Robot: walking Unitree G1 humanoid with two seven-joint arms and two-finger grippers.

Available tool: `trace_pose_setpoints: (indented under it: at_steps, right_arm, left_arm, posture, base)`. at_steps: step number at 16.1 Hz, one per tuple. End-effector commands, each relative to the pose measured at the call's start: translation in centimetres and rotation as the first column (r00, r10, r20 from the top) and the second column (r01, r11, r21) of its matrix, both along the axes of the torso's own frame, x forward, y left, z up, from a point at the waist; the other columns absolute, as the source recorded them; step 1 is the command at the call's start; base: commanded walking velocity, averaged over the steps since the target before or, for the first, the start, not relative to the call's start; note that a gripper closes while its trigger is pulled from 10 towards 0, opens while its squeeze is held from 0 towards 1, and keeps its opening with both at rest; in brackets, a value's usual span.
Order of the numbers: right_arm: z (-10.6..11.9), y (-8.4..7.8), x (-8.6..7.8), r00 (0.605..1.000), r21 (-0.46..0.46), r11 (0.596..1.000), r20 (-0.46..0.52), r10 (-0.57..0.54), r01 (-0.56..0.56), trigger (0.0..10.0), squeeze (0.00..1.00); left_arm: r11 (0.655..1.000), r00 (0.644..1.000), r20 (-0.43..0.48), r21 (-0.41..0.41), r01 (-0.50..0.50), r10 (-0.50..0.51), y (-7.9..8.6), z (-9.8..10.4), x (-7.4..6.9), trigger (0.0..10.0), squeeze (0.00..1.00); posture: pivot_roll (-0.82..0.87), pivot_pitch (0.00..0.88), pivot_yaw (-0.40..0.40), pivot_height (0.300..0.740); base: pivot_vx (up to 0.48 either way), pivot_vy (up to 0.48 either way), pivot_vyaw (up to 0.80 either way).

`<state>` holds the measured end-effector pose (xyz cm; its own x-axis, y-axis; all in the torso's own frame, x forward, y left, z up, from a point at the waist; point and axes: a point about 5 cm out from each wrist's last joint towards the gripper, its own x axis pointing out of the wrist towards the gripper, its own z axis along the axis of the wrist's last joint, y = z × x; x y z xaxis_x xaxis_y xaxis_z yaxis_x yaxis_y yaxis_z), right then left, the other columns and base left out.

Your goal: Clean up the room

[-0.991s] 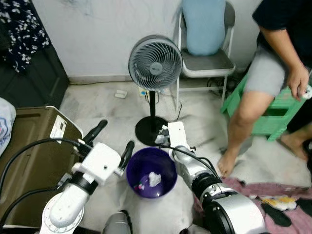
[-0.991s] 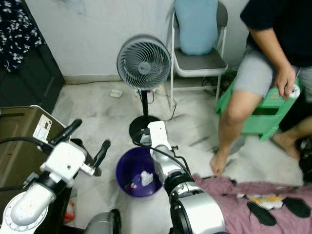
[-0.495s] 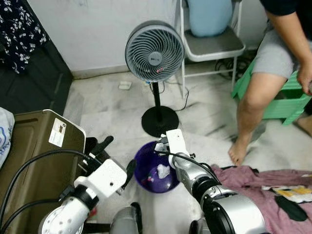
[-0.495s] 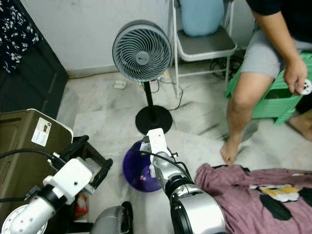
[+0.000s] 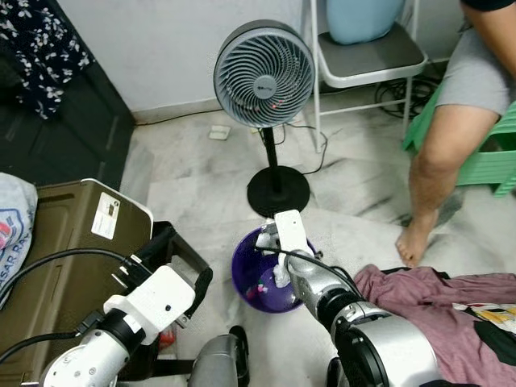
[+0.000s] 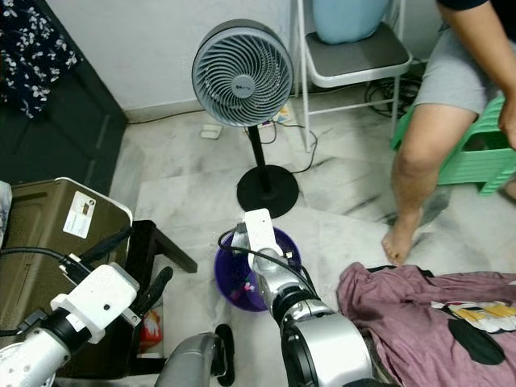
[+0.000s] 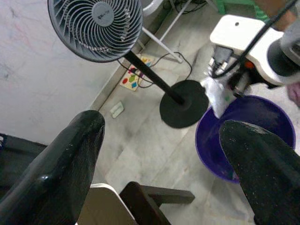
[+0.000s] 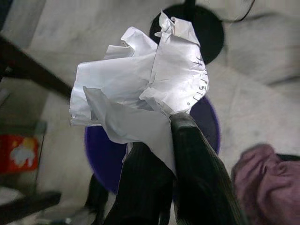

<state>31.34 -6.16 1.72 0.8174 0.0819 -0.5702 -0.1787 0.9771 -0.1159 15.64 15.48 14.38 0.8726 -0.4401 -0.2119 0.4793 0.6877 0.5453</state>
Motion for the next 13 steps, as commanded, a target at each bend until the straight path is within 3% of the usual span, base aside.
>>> trace_pose_setpoints:
  at_steps: [1,6,7,8,13]
  right_arm:
    - [1.57,2.42,0.63,0.999,0.076,0.997,0.045,-0.009,0.005,10.0,0.00]
    - [1.80,2.01,0.94,0.998,0.099,0.994,0.049,-0.044,0.039,10.0,0.00]
    - [1.71,2.09,0.85,0.998,0.106,0.994,0.045,-0.043,0.038,10.0,0.31]
    - [1.67,2.11,0.81,0.998,0.116,0.992,0.041,-0.049,0.044,10.0,1.00]
    - [1.78,2.04,0.92,0.997,0.122,0.991,0.045,-0.054,0.048,10.0,1.00]
  left_arm:
    - [1.000,1.000,-0.005,0.023,-0.007,0.007,0.55,0.25,-0.12,10.0,0.00]
    - [1.000,1.000,-0.011,0.021,-0.003,0.003,0.70,0.16,-0.01,10.0,0.00]
    - [1.000,1.000,-0.010,0.020,-0.002,0.003,0.69,0.17,-0.01,10.0,0.00]
    - [1.000,1.000,-0.010,0.018,-0.004,0.004,0.68,0.21,-0.03,10.0,0.00]
    - [1.000,1.000,-0.008,0.011,-0.008,0.008,0.59,0.48,-0.15,10.0,0.00]
  posture:
    - [0.29,0.189,0.189,0.740]
    - [0.29,0.186,0.195,0.740]
    - [0.29,0.188,0.195,0.740]
    - [0.29,0.188,0.194,0.740]
    - [0.29,0.190,0.193,0.740]
  base:
    - [0.000,0.000,0.00]
    - [0.000,0.000,0.00]
    - [0.000,0.000,0.00]
    - [0.000,0.000,0.00]
    - [0.000,0.000,0.00]
